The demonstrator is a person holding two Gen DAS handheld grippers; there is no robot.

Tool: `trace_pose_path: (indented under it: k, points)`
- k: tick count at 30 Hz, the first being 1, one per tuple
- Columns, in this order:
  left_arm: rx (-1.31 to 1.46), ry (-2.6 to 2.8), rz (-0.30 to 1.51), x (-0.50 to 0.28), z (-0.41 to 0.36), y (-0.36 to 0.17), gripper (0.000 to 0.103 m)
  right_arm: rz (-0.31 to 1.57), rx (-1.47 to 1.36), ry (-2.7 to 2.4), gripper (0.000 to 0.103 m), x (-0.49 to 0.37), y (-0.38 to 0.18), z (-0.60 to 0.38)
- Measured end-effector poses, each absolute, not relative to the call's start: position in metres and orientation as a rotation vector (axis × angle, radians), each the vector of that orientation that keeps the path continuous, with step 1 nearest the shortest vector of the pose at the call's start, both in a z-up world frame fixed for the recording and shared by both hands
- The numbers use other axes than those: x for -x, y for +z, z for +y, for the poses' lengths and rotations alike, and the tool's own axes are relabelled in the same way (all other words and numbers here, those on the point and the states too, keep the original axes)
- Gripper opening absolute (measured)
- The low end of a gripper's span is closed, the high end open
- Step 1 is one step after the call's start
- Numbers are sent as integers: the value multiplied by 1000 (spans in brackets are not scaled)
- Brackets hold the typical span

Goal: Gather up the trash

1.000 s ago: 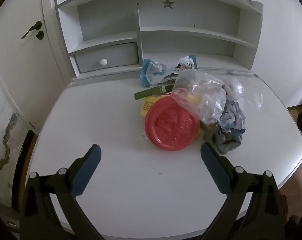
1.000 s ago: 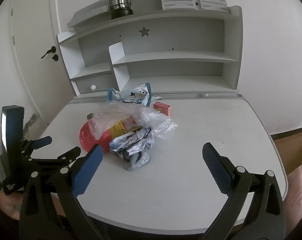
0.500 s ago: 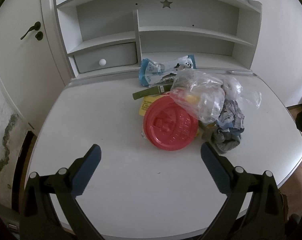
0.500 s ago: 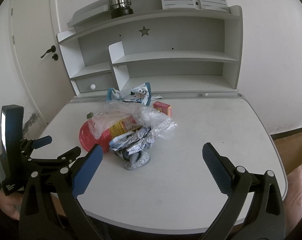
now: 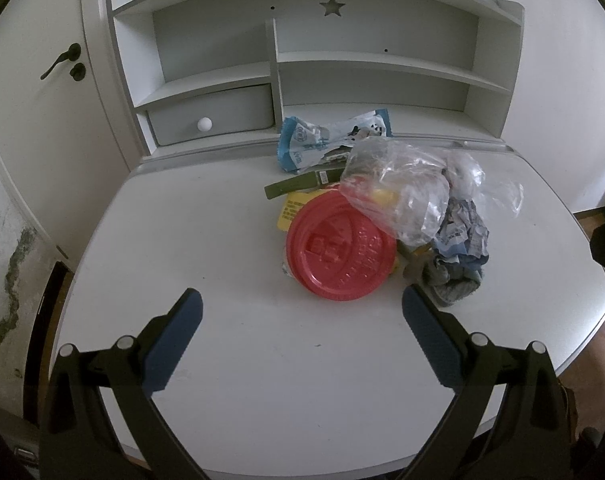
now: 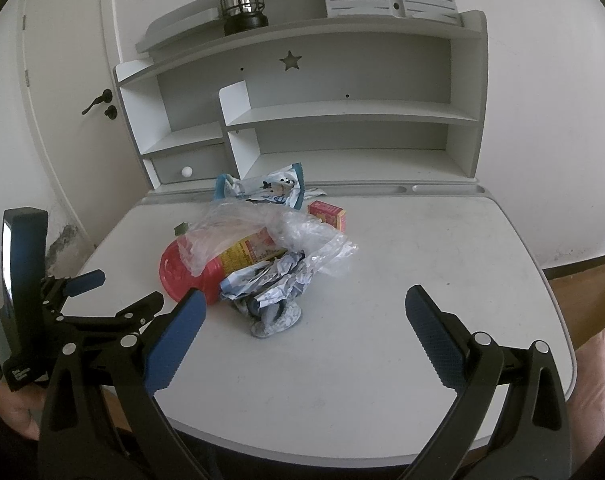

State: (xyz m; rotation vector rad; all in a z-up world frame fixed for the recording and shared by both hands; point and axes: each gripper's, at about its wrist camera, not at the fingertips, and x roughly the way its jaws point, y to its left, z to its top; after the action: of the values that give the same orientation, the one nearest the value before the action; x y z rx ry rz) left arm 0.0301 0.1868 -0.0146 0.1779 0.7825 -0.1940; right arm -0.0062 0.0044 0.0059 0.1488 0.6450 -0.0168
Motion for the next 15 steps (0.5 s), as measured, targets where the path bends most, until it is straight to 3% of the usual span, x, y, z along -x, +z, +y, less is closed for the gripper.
trace_pose_path:
  k: [15]
  points:
    - [-179, -196, 781, -31, 186, -15, 96, 645, -147, -18, 97, 6, 5, 6]
